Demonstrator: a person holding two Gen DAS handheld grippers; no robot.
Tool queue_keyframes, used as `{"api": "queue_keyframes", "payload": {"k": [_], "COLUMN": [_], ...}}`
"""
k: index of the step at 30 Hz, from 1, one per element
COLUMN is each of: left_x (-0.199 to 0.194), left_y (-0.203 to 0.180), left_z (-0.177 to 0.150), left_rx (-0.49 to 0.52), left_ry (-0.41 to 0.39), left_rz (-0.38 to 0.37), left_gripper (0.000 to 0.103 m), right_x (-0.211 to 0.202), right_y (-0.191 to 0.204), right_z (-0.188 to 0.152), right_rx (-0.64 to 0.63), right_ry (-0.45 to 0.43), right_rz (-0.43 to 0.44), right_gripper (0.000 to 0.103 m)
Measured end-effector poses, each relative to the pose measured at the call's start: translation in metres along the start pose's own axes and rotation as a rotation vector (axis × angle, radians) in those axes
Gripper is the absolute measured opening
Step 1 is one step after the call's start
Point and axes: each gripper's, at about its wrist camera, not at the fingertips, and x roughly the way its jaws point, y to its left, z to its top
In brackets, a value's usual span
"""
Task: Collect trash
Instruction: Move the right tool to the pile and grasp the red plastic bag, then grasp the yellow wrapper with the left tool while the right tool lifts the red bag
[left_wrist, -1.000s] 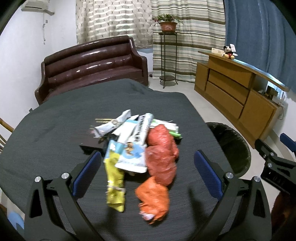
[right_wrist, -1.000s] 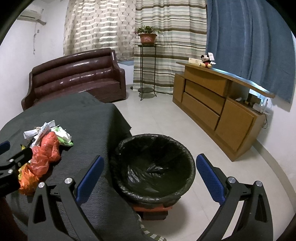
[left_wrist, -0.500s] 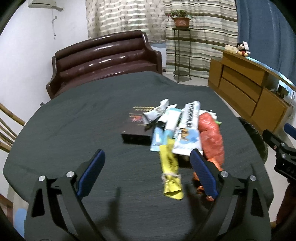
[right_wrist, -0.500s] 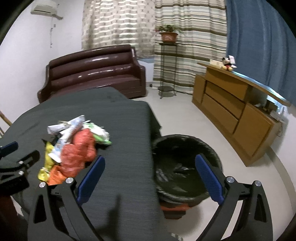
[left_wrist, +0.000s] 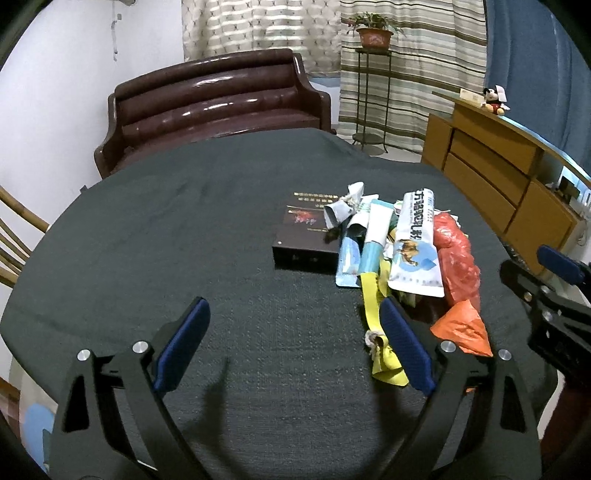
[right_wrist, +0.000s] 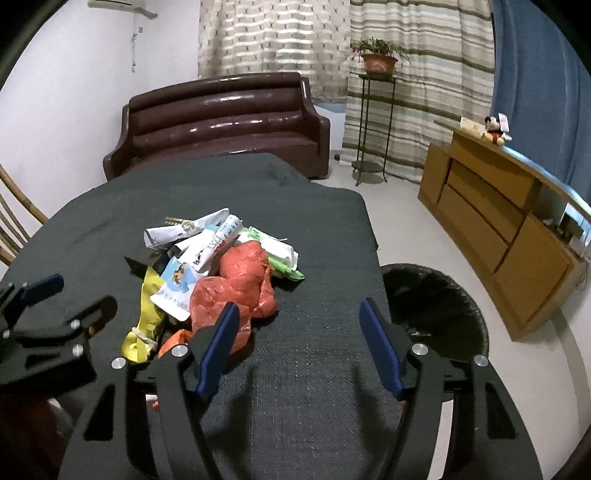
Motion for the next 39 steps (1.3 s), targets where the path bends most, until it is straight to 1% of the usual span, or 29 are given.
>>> {"api": "queue_keyframes", "payload": {"k": [3,9,11,16,19,20,22,24,28,33,38,39], "left_x": [0.002,0.005,0.007,0.01,0.012,0.011,0.012,0.013,0.012,0.01,0.014,0.016], "left_y": [0.002,0.006,0.002,0.004,0.0,-0.001,-0.003,-0.005,-0.005,-0.009,-0.017,-0.02], "left_z": [-0.002,-0.002,0.0,0.004,0.007,0.007,0.007,0.008,0.009,0.01,0.008,0.008], "left_rx": [0.002,0.007,0.008,0.001,0.0,0.002,0.005,0.005,-0.003,-0.004,0.01,0.015], "left_ry": [0.008,0.031,0.036,0.051,0.054,0.054,0.055,0.057,0.054,0.044,0.06,0.065], "left_rz": [-0.013,-0.014,-0.012,-0.008,-0.011,-0.013,-0.015,-0.015,-0.01,-0.016,-0.029,-0.03], "left_gripper": [0.091,0.091,0.091,0.091,0.091,0.091,0.091,0.091,0.091,0.091,0.091,0.088], "right_x": [0.006,0.022,0.028,0.04,0.044,0.046,0.049,0.051,0.047,0.039,0.028,0.025], "right_y": [0.004,0.019,0.022,0.023,0.022,0.022,0.021,0.019,0.017,0.009,0.0,-0.003], "right_z": [0.007,0.014,0.017,0.019,0.017,0.016,0.014,0.012,0.011,0.009,0.007,0.007], "right_rx": [0.001,-0.021,-0.018,-0.005,0.01,0.017,0.032,0.049,0.051,0.051,0.058,0.057], "right_ry": [0.01,0.024,0.031,0.062,0.087,0.097,0.116,0.134,0.121,0.099,0.069,0.061], "right_rz": [0.018,0.046,0.056,0.071,0.102,0.116,0.149,0.182,0.195,0.187,0.172,0.164], "right_gripper": [0.066,0.066,0.066,0.066,0.065,0.063,0.047,0.042,0.033,0.031,0.03,0.03]}}
